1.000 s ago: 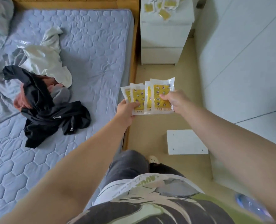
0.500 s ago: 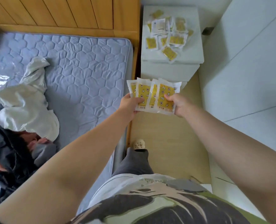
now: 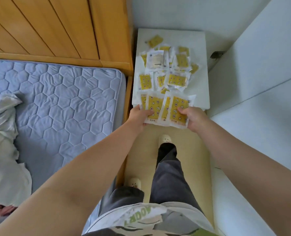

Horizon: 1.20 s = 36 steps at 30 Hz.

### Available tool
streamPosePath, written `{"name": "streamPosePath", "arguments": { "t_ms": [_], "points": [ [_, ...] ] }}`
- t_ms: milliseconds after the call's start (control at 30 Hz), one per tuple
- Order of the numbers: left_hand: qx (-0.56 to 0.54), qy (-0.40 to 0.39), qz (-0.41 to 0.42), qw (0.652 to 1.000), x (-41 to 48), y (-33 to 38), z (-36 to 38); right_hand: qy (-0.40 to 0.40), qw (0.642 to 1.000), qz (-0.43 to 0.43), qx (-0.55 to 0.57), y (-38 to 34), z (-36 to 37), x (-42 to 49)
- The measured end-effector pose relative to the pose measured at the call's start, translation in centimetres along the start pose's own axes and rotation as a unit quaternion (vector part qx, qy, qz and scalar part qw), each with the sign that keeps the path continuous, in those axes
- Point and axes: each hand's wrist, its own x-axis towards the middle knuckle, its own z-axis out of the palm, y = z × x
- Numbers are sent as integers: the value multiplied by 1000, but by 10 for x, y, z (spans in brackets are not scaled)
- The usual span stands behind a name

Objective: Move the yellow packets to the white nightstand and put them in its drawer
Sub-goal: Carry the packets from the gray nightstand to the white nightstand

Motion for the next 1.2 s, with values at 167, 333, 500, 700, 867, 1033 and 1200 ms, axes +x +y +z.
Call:
{"name": "streamPosePath", "arguments": {
  "t_ms": [167,333,500,700,867,1033,1200],
  "points": [
    [9,61,-17,998,79,45,54,1,998,30,-50,-74,-11,93],
    [69,146,-28,986,150,76,90,31,985,25,-170,-126,-20,168],
    [96,155,-32,983,197,100,111,47,974,-21,-222,-163,-14,228],
    [367,126,88,917,232,94,118,69,854,-161,-489,-173,5,278],
    [493,40,54,867,238,79,117,12,789,-185,-586,-159,10,281],
    [482,21,38,875,228,90,113,15,774,-174,-609,-157,5,270],
    [480,35,76,873,211,102,112,8,770,-202,-605,-163,7,248]
  ]
}}
